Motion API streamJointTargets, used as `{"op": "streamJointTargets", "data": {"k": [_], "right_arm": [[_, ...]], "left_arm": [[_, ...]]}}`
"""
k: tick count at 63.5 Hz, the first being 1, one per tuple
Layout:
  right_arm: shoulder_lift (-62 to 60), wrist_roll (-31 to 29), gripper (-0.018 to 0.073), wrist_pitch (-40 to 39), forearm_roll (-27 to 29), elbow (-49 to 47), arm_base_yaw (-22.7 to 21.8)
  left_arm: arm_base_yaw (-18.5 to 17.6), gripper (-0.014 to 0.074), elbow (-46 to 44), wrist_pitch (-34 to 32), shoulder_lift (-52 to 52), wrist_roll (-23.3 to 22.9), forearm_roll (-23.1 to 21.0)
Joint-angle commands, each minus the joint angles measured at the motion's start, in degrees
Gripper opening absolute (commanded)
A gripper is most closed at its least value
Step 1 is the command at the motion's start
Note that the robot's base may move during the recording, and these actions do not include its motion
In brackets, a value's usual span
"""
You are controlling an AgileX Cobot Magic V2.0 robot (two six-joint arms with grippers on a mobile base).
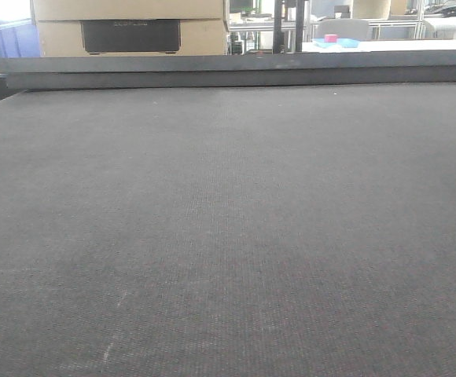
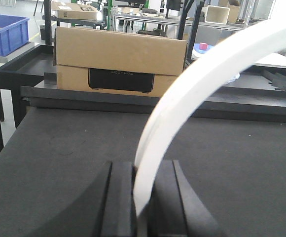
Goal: Grab PVC pipe and place in blue bin
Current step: 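Lift the white pipe off the table with both grippers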
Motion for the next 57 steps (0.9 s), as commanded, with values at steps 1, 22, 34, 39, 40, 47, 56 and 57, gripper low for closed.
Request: {"op": "streamJointTargets", "data": {"k": [1, 22, 34, 39, 40, 47, 56, 57], "right_arm": [[-0.2, -0.3, -0.0167, -1.8, -0.6, 0.2, -0.1], [-0.2, -0.3, -0.0167, -1.8, -0.6, 0.2, -0.1], [-0.2, -0.3, -0.0167, -1.8, -0.6, 0.2, -0.1], [-0.2, -0.3, -0.0167, -1.8, -0.6, 0.2, -0.1], [-0.2, -0.3, -0.0167, -1.8, -0.6, 0.2, -0.1], [-0.2, -0.3, -0.0167, -1.8, -0.6, 0.2, -0.1], [-0.2, -0.3, -0.0167, -1.8, -0.6, 0.2, -0.1], [-0.2, -0.3, -0.0167, -1.8, -0.6, 0.2, -0.1]], "left_arm": [[-0.3, -0.0111, 0.0, -0.8, -0.4, 0.1, -0.4], [-0.3, -0.0111, 0.0, -0.8, -0.4, 0.1, -0.4], [-0.3, -0.0111, 0.0, -0.9, -0.4, 0.1, -0.4], [-0.3, -0.0111, 0.0, -0.9, -0.4, 0.1, -0.4], [-0.3, -0.0111, 0.0, -0.9, -0.4, 0.1, -0.4], [-0.3, -0.0111, 0.0, -0.9, -0.4, 0.1, -0.4], [-0.3, -0.0111, 0.0, -0.9, -0.4, 0.1, -0.4], [-0.3, -0.0111, 0.0, -0.9, -0.4, 0.1, -0.4]]}}
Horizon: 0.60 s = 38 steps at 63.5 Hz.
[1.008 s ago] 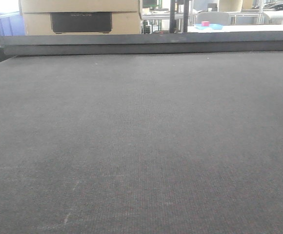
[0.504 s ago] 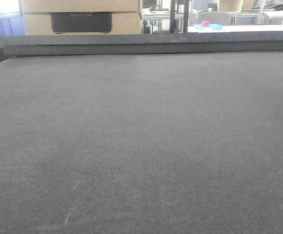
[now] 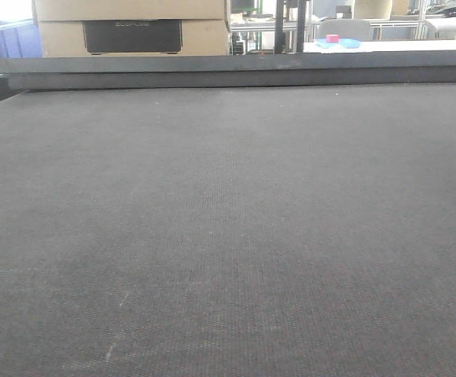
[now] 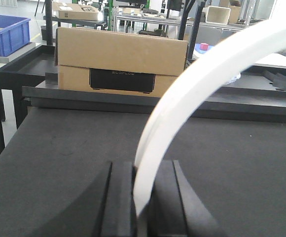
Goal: Grab PVC pipe and place in blue bin
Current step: 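Lift the white pipe off the table with both grippers, then drive the base away from the table, turning while holding the pipe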
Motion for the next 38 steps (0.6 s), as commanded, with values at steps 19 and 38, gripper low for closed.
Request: {"op": "streamJointTargets", "data": {"k": [19, 38], "right_arm": [[-0.2, -0.3, -0.0167, -1.6, -0.6, 0.2, -0.1], [-0.2, -0.3, -0.0167, -1.6, -0.6, 0.2, -0.1]], "left_arm": [[-0.3, -0.0111, 0.0, -1.0, -0.4, 0.1, -0.4], [-0.3, -0.0111, 0.0, -1.0, -0.4, 0.1, -0.4]]}}
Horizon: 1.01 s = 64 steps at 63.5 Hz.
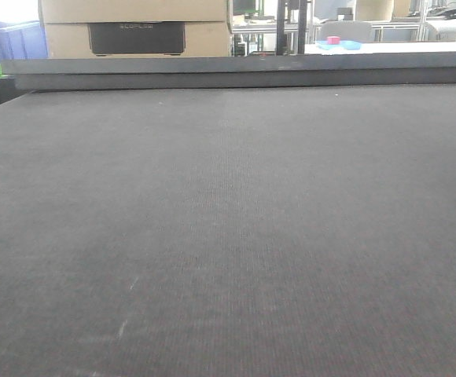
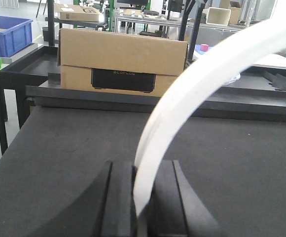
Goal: Grab PVC pipe and place in blue bin
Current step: 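Drive the base away from the table, turning while holding the pipe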
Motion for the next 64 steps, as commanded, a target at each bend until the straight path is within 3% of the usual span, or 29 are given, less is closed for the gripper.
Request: {"op": "streamJointTargets", "data": {"k": [1, 64], "right_arm": [[-0.2, -0.3, -0.0167, -1.5, -0.6, 0.2, -0.1], [-0.2, -0.3, -0.0167, -1.5, -0.6, 0.2, -0.1]], "left_arm": [[-0.3, -0.0111, 0.0, -1.0, -0.4, 0.1, -0.4], [-0.3, -0.0111, 0.0, -1.0, -0.7, 0.1, -0.4]]}}
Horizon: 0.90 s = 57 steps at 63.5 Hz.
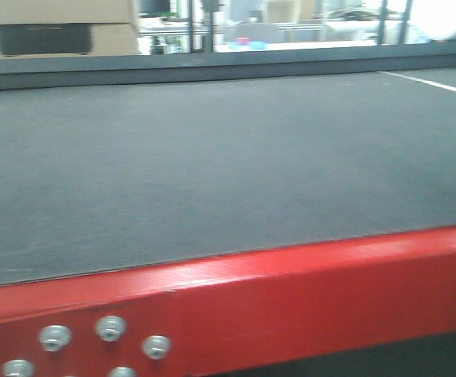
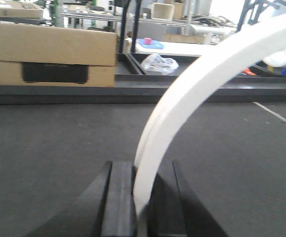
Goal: Grab PVC pipe and place in blue bin
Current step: 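Drive the base away from the table, turning while holding the pipe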
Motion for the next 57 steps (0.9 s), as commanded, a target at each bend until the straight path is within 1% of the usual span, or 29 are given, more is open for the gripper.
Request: {"op": "streamJointTargets", "data": {"k": [1, 57], "right_arm": [[-0.2, -0.3, -0.0167, -1.4, -0.6, 0.2, -0.1], [-0.2, -0.3, -0.0167, -1.4, -0.6, 0.2, -0.1]], "left_arm": [[-0.3, -0.0111, 0.0, -1.0, -0.2, 0.1, -0.4], [-0.3, -0.0111, 0.0, -1.0, -0.2, 0.1, -0.4]]}}
